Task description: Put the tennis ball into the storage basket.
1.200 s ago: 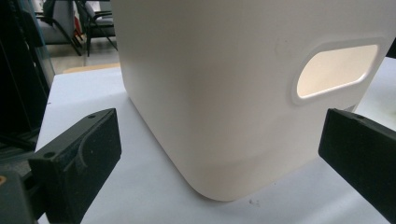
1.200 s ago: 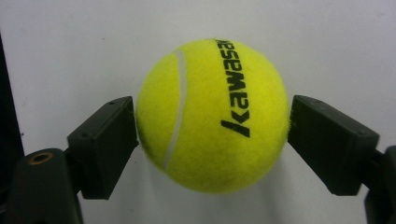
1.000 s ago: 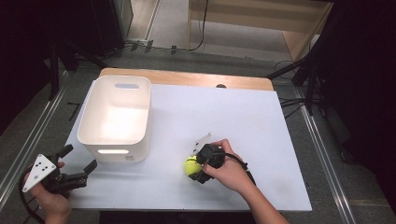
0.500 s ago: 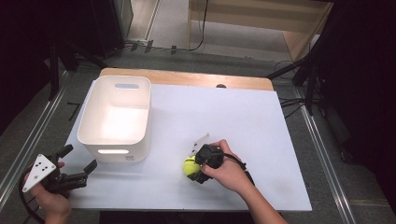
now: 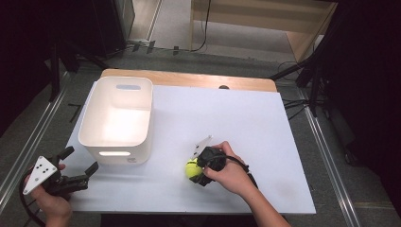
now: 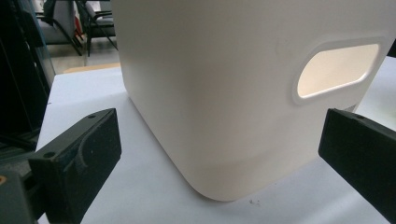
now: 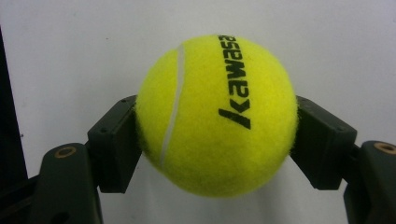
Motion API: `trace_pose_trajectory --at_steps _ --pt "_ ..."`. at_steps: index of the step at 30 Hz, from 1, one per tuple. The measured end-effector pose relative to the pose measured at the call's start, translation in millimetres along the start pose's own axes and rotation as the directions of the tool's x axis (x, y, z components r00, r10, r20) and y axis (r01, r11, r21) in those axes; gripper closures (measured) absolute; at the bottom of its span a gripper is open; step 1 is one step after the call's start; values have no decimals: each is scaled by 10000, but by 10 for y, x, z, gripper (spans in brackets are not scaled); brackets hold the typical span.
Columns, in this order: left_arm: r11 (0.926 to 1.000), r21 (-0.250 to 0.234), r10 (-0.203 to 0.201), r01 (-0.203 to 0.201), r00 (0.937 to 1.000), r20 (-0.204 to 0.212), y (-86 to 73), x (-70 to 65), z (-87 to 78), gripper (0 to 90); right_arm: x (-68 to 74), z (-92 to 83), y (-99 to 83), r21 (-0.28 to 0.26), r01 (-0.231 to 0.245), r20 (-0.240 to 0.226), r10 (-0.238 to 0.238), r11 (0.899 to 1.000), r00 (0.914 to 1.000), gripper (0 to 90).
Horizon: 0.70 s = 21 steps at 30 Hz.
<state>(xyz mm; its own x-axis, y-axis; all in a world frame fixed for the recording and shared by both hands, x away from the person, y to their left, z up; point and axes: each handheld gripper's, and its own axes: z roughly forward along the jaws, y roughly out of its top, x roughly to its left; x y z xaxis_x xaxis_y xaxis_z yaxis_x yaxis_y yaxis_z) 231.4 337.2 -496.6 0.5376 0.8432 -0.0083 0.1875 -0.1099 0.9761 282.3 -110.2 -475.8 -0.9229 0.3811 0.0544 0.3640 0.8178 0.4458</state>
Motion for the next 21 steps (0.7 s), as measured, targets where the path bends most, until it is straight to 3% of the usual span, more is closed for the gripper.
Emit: trace_pose_trajectory --at_steps 21 --pt "10000 -23 -30 30 10000 17 0 3 -4 0 -20 -147 103 -190 49 -100 -51 9998 9999 237"
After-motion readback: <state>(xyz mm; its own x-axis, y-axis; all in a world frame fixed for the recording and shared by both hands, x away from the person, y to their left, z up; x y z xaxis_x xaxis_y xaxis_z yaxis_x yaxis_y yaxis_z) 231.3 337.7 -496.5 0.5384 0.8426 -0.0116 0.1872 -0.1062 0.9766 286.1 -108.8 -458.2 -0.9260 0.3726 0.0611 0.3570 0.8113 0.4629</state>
